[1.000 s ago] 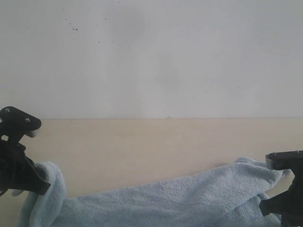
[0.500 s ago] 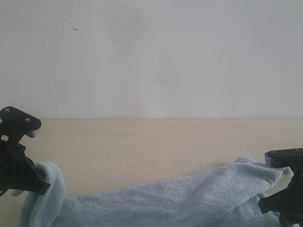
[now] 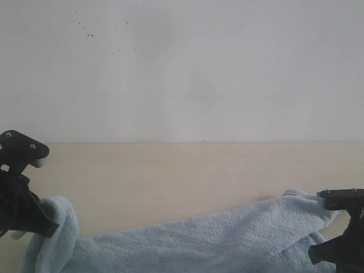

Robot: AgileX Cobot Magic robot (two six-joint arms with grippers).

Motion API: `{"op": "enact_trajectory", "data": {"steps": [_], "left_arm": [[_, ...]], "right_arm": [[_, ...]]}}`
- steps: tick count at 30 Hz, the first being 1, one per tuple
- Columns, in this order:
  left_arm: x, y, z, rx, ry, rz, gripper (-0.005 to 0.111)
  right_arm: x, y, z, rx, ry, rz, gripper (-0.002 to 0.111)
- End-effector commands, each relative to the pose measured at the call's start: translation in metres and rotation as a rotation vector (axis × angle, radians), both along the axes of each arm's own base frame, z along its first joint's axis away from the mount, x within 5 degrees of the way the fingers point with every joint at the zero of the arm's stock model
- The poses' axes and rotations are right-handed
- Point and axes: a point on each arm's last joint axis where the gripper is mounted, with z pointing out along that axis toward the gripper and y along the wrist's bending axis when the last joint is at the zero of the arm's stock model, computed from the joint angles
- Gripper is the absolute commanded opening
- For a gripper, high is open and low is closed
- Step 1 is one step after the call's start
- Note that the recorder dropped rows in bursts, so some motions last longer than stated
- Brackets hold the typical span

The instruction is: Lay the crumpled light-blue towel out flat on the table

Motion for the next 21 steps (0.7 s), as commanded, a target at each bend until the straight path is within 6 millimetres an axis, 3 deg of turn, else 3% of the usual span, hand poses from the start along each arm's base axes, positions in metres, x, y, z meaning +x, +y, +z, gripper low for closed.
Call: {"op": "enact_trajectory", "data": {"steps": [1, 5, 12, 15, 21], "left_arm": [[0.000, 0.000, 0.001, 0.000, 0.002, -0.002, 0.004], [0.001, 0.000, 0.001, -0.001, -0.004, -0.004, 0.004], [0.001, 0.000, 0.001, -0.001, -0.004, -0.004, 0.004], [0.000, 0.000, 0.007, -0.022, -0.026, 0.017, 0.004], [-0.024, 0.005, 0.070, -0.101, -0.251, 0.036, 0.004]], "right_arm": [[-0.001, -0.001, -0.006, -0.002, 0.022, -0.006, 0.017], [0.000, 0.000, -0.005, 0.002, 0.011, -0.003, 0.007], [0.003, 0.000, 0.003, 0.012, -0.040, -0.011, 0.006], [0.002, 0.001, 0.029, 0.027, -0.138, -0.017, 0.006], [-0.010, 0.000, 0.117, 0.059, -0.442, -0.009, 0.000]]}}
